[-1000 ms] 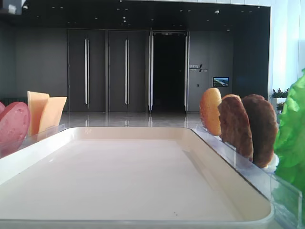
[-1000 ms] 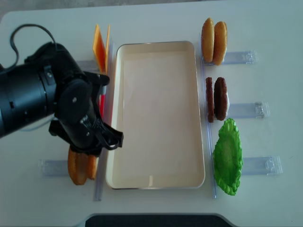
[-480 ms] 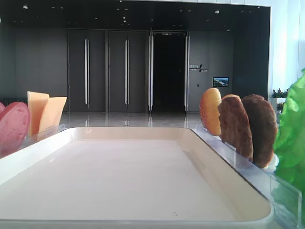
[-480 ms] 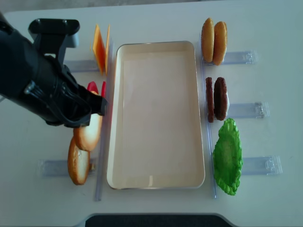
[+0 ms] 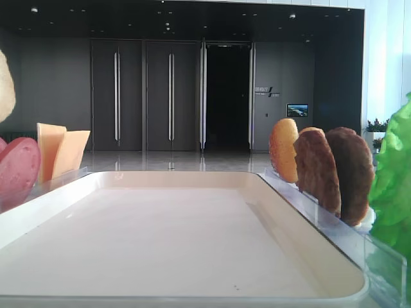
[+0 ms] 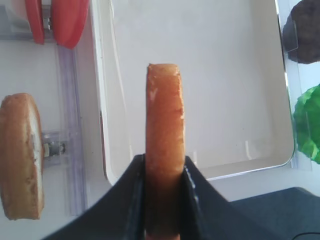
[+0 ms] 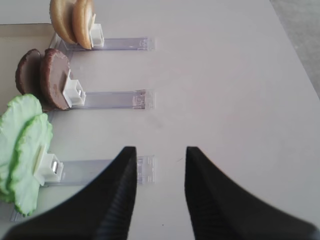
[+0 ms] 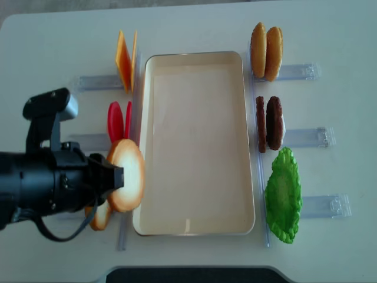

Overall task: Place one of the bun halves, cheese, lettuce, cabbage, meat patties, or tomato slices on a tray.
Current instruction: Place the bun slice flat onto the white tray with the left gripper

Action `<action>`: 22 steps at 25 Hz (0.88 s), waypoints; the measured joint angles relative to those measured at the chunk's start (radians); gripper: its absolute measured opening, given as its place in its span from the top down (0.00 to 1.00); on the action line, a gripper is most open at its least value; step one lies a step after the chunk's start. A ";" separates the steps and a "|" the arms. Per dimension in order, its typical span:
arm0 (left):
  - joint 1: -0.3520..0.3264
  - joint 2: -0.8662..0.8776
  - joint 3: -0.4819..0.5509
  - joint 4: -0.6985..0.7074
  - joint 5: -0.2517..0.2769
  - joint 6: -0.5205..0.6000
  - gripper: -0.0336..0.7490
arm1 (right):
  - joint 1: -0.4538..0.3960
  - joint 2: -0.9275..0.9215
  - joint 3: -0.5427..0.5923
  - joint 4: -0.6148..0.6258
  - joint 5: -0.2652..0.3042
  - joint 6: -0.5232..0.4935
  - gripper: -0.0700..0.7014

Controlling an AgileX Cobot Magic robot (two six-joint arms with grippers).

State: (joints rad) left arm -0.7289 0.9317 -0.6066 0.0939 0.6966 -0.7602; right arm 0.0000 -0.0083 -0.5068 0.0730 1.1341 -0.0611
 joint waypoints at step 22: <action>0.000 0.317 0.101 -0.389 -0.611 0.158 0.80 | 0.000 0.000 0.000 0.000 0.000 0.000 0.61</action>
State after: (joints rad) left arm -0.7289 1.2483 -0.5052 -0.2955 0.0853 -0.6020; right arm 0.0000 -0.0083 -0.5068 0.0730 1.1341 -0.0611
